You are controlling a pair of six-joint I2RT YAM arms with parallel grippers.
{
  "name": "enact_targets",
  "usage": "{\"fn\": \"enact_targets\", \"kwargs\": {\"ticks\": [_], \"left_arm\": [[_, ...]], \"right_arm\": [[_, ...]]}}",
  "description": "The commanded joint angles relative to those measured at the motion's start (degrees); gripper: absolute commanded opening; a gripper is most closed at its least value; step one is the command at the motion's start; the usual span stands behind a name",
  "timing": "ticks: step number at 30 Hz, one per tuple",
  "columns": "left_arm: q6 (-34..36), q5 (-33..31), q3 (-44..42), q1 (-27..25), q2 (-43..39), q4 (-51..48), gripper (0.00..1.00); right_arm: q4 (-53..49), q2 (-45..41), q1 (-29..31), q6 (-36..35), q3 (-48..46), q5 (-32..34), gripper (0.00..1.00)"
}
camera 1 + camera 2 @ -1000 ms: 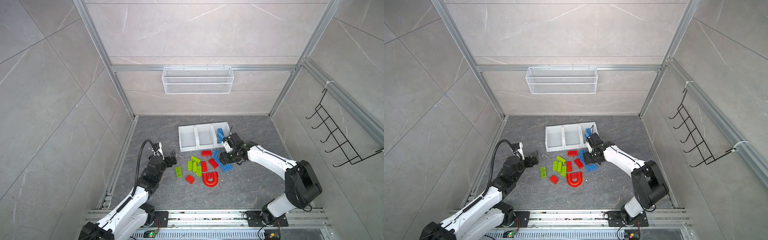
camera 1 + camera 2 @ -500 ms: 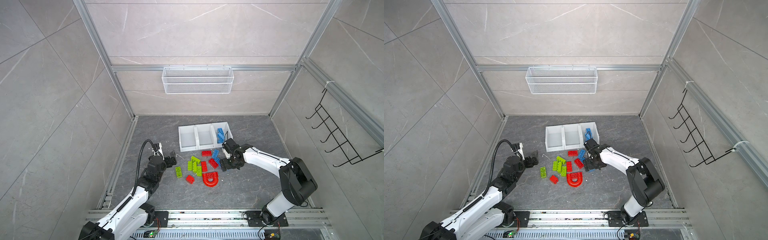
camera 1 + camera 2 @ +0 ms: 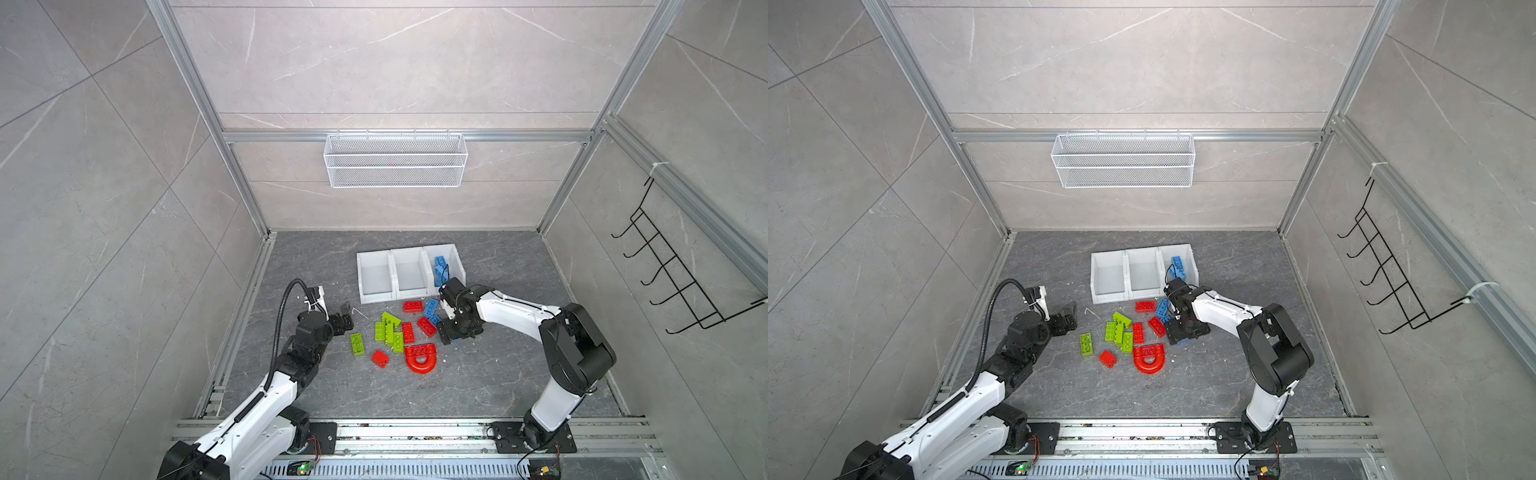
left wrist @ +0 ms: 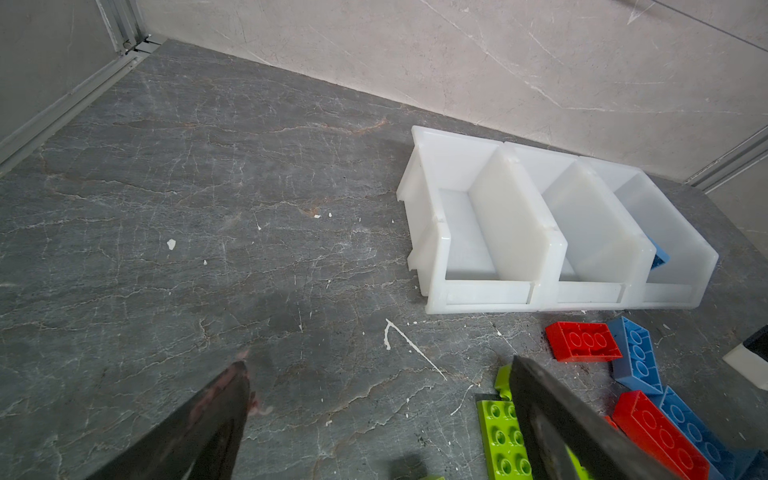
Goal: Sort the legos into containers by color
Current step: 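Return the right gripper to the pile and grasp another blue brick, then carry the blue brick into the bin compartment nearest the right arm and release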
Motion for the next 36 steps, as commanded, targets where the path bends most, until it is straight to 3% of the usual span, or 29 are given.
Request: {"fn": "enact_targets", "kwargs": {"ticks": [1,8,18,32,36], "left_arm": [[0.03,-0.31,2.56,0.08,-0.03,1.37,0.99],[-0.05,-0.55,2.20,0.10,-0.12,1.63,0.99],[-0.32,0.52,1.66,0.09,0.67,3.04,0.99],[0.01,1.20,1.39,0.10,0.67,3.47,0.99],[0.02,1.19,1.56,0.06,1.11,3.57,0.99]], "right_arm": [[-0.44,0.02,0.31,-0.52,0.32,0.39,0.82],[1.30,-2.45,0.29,0.45,-2.42,0.21,0.77],[1.85,-7.35,0.31,0.99,-5.58,0.13,0.60],[0.30,-17.54,-0.01,1.54,-6.58,-0.35,0.57],[2.99,-18.64,-3.07,1.07,-5.58,-4.11,0.54]]}}
